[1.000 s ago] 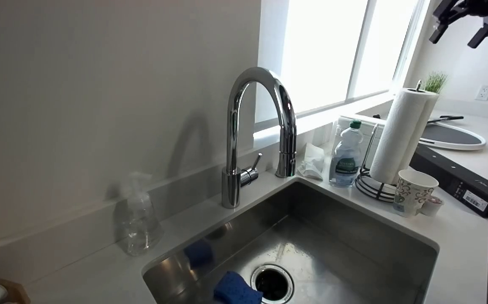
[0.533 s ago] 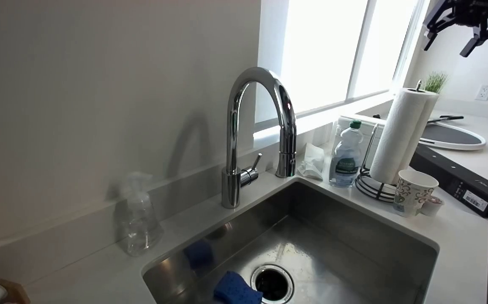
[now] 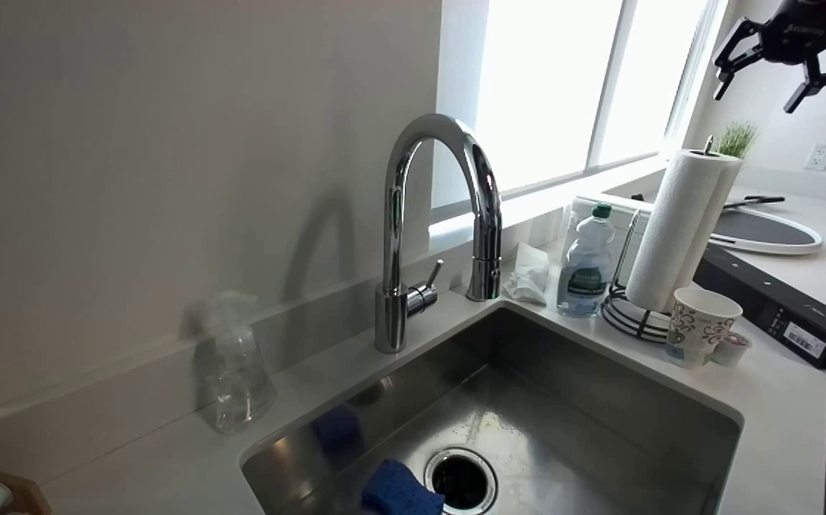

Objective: Slightly move the paper towel holder to the right

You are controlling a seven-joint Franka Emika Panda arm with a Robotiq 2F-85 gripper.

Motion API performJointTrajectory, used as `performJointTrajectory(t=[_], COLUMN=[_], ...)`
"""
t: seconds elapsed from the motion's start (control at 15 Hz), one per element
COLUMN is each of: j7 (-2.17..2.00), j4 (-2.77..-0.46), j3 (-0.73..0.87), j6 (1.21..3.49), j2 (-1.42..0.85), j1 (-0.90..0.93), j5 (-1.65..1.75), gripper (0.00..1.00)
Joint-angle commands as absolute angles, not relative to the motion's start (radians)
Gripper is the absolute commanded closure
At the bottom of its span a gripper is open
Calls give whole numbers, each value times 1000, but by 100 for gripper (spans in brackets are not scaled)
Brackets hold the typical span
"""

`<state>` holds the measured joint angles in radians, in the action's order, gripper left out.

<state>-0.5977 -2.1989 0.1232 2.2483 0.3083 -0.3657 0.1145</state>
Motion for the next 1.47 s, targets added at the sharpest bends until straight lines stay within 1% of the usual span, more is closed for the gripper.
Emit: performJointTrajectory(t=[0.0, 0.33, 0.4, 0.53, 0.67, 0.73, 0.8, 0.87, 0.93, 1.0, 1.07, 1.13, 1.27, 1.33, 1.4], j7=[-717, -770, -775, -775, -777, -777, -778, -781, -780, -781, -782, -785, -783, -783, -782], j4=[-2141, -2085, -2075, -2058, -2042, -2033, -2025, -2021, -2014, -2008, -2003, -2000, -1994, -1992, -1989], j3=[124, 139, 141, 147, 152, 154, 155, 156, 158, 159, 160, 161, 166, 168, 170], j6=[2225, 2184, 2175, 2153, 2130, 2116, 2099, 2090, 2077, 2065, 2056, 2056, 2053, 2050, 2047], j2=[229, 158, 148, 131, 117, 112, 107, 104, 101, 99, 97, 93, 86, 83, 80], j1=[-362, -327, -322, -310, -298, -293, -289, -285, -281, -277, -275, -275, -273, -273, -272], j5=[122, 96, 93, 77, 65, 60, 57, 56, 54, 55, 54, 60, 61, 59, 59], gripper=[0, 0, 5, 11, 12, 16, 14, 19, 20, 27, 27, 33, 31, 36, 37])
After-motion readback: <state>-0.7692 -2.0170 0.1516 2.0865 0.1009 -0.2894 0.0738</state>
